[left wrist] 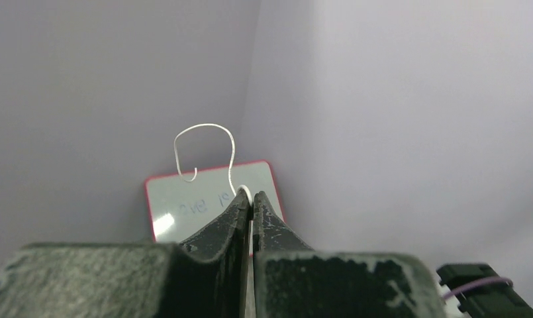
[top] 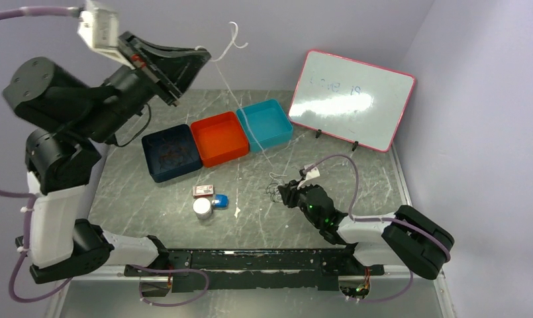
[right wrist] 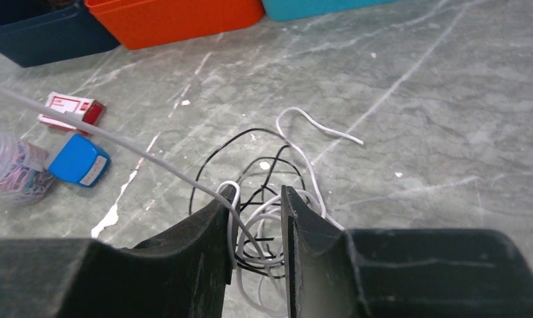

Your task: Untangle the cables

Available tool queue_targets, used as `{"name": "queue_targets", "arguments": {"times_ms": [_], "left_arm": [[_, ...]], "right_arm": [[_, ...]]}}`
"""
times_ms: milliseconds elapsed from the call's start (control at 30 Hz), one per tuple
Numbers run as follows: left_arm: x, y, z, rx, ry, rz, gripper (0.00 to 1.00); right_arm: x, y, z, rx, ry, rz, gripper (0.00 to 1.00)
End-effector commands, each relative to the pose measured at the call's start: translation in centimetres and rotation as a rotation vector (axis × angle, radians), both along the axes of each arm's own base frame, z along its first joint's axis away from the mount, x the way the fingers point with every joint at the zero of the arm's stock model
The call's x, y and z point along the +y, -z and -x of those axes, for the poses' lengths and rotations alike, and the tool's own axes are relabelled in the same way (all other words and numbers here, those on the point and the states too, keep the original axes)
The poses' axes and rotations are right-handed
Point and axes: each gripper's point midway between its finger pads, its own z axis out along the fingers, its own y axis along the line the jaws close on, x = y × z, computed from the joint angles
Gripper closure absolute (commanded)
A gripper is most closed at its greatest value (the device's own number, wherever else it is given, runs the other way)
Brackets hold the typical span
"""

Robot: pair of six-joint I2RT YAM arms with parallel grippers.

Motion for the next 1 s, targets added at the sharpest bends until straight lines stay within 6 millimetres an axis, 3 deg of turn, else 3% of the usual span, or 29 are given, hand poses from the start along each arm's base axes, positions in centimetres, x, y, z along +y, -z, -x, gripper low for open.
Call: {"name": "queue_targets", "arguments": {"times_ms": [0, 300, 767, 967], "left_arm": [[4.8, -4.7, 1.4, -0.119, -0.124, 0.157, 0.93], [11.0, -7.5, 3.4, -0.200, -0.278, 0.248, 0.93], [19.0, -8.7, 6.2, -0.255, -0.485, 0.313, 0.93], [23.4, -9.3, 8.0, -0.292, -0.594, 0.360, 0.93]], "right_arm": [[-2.2, 2.3, 0.1, 0.074, 0.106, 0.057, 0.68], [-4.1, 4.0, 0.1, 0.141, 0.218, 0.086, 0.65], [-5.0, 5.4, 0.1, 0.186, 0.269, 0.124, 0.61], [-5.3, 5.9, 0.3, 0.198, 0.282, 0.133, 0.57]]}}
